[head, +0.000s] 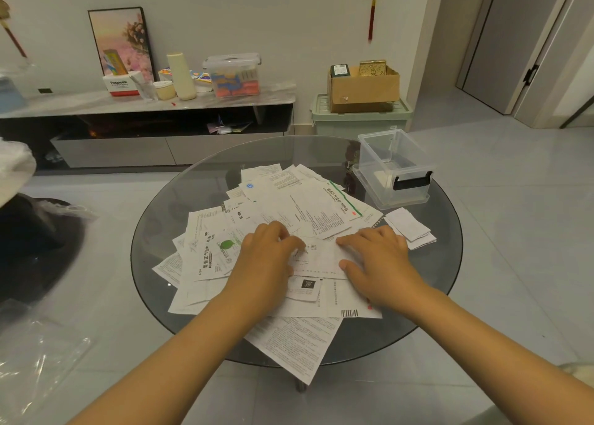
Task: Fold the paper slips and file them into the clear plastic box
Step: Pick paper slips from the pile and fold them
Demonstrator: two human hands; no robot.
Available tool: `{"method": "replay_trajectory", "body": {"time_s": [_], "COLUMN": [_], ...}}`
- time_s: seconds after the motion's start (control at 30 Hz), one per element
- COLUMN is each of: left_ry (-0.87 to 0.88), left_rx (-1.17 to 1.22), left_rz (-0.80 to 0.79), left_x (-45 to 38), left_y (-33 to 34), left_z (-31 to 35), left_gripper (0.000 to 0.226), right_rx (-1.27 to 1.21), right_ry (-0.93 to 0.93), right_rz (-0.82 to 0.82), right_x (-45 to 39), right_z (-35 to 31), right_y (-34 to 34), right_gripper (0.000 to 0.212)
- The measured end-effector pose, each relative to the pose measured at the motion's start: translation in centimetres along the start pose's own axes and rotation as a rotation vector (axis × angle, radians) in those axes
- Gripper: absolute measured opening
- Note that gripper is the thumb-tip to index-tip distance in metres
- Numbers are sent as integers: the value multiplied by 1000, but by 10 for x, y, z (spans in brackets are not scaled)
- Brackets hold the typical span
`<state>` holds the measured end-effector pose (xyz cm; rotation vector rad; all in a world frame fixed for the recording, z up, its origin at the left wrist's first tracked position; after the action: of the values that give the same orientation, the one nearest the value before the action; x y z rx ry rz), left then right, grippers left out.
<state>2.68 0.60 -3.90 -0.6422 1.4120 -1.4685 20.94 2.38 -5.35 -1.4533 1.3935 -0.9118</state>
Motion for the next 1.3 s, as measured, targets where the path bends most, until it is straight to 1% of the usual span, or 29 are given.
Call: {"method": "replay_trajectory", "body": {"time_s": [0.07, 0.17, 0.33, 0.47, 0.57, 0.67, 0.73, 0.83, 0.9, 0.97, 1.07, 1.17, 1.3], "left_ry": [51, 89, 198, 225, 238, 238, 236, 238, 231, 195, 94, 10, -109], "left_rx": [19, 76, 101, 145, 175, 188, 196, 238, 278, 367, 502, 570, 608], "left_rz": [5, -31, -171, -262, -270, -258, -248, -227, -216, -196, -132, -44, 38], "left_x": [2, 4, 9, 15, 17, 16, 15, 15, 15, 16, 17, 17, 16], "left_y": [1, 2, 2, 5, 4, 2, 1, -1, 0, 1, -1, -4, -2], "left_z": [2, 3, 9, 14, 16, 17, 19, 19, 17, 15, 12, 10, 3], "left_gripper": [34, 30, 42, 63, 71, 69, 59, 39, 33, 27, 26, 20, 32], "right_rx": [-46, -181, -387, -533, -716, -848, -865, -809, -759, -718, -709, -665, -616], "right_ry": [29, 61, 117, 143, 235, 301, 312, 294, 265, 222, 152, 99, 91], "right_rz": [-10, -87, -214, -328, -373, -411, -429, -408, -372, -343, -347, -357, -265], "right_x": [1, 6, 17, 23, 25, 24, 24, 23, 21, 20, 20, 18, 12], "right_z": [1, 3, 7, 8, 8, 7, 5, 2, -1, -3, -7, -12, -20], "right_y": [-4, -8, -12, -18, -23, -28, -30, -31, -31, -32, -33, -27, -6], "right_gripper": [36, 29, 21, 13, 13, 13, 13, 13, 14, 13, 10, 16, 20]}}
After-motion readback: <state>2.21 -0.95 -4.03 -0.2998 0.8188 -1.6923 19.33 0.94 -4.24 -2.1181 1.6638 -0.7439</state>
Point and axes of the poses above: each hand's wrist, its own x-axis away from the middle knuckle, its own y-axis out of the palm, z = x × y, the point moved 2 cm from there along -x, towards the middle knuckle, and after that the axes turned 11 degrees about y, right-handed, at the moved point
